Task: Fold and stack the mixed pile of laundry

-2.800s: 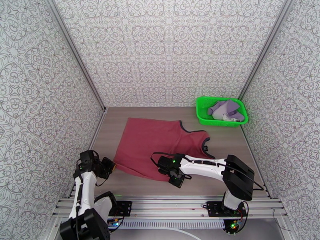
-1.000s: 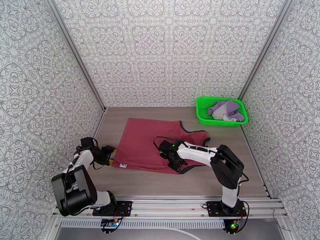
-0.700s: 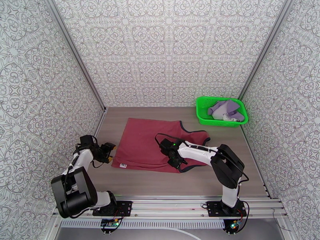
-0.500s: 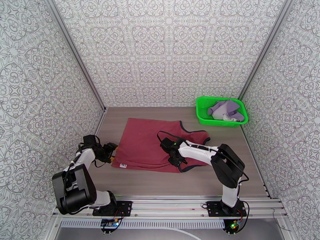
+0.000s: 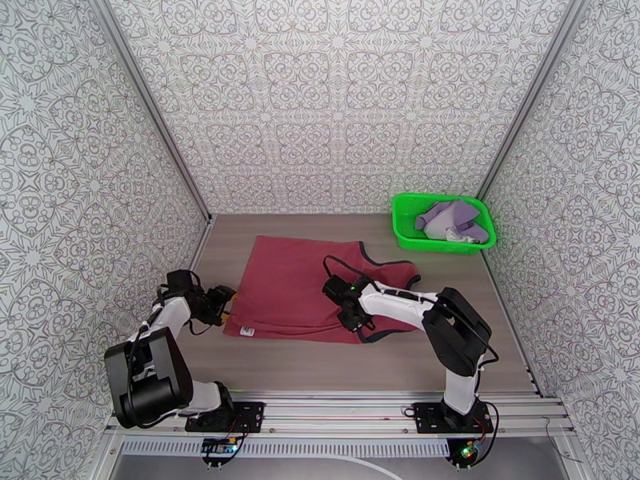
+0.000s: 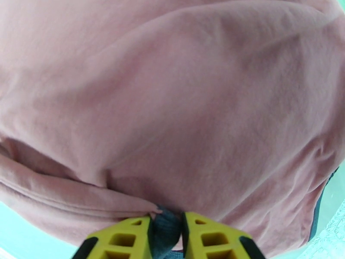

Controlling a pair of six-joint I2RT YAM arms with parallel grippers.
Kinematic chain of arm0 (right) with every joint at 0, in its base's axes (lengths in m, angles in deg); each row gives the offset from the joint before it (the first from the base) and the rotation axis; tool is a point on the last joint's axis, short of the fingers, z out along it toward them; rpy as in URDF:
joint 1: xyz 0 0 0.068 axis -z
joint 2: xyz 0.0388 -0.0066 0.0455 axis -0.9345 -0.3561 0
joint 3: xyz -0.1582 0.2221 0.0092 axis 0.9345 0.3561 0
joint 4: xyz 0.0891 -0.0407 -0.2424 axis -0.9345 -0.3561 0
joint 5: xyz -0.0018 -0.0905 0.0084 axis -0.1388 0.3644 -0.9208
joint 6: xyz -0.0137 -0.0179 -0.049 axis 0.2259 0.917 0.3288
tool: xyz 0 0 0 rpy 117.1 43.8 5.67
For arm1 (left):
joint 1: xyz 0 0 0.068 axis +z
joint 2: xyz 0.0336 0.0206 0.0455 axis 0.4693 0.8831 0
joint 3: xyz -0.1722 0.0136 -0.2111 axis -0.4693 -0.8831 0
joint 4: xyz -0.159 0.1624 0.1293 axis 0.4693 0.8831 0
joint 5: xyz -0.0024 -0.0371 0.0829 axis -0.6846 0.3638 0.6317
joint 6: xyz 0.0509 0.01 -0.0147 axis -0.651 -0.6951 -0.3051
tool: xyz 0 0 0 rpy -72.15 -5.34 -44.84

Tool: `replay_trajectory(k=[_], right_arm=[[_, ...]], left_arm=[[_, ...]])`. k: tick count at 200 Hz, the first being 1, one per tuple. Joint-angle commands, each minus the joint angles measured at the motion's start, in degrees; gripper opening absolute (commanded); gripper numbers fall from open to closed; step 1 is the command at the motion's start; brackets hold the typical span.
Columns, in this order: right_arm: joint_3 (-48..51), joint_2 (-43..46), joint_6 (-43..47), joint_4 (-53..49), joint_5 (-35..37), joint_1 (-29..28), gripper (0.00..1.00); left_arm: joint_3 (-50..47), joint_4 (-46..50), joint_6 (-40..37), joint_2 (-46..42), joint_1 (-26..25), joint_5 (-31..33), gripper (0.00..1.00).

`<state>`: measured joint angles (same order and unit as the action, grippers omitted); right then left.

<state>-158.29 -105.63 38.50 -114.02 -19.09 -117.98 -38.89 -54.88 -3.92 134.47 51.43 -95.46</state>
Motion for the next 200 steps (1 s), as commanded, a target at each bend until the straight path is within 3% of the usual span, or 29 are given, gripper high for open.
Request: replay_trajectory(k=[1,37,101,135,200], right_arm=[[0.77,0.67,-2.72,0.02,1.69,0.69,0.24],[0.32,0.20,-3.79,-0.02,0.94,1.09,0.20],[-0.09,-0.91,-4.16,-0.35,0.37,1.19,0.16],[-0.22,-0.82,-4.08,-0.20,-0.02,1.12,0.16],[0.00,-0.48,-3.93,0.04,-0.34,1.13,0.16]], left_arm=[[-0.07,-1.99,-0.98,1.59,-0.92,-0.44,0.60],[0.26,0.30,-2.18,-0.60,-1.02,0.92,0.57],[2.97,16.15,-7.73,-11.57,-4.28,15.74,0.56],[-0.90,13.84,-5.67,-8.94,-6.61,12.36,0.52],[-2.56,7.02,-1.89,-2.76,-10.61,12.69,0.51]])
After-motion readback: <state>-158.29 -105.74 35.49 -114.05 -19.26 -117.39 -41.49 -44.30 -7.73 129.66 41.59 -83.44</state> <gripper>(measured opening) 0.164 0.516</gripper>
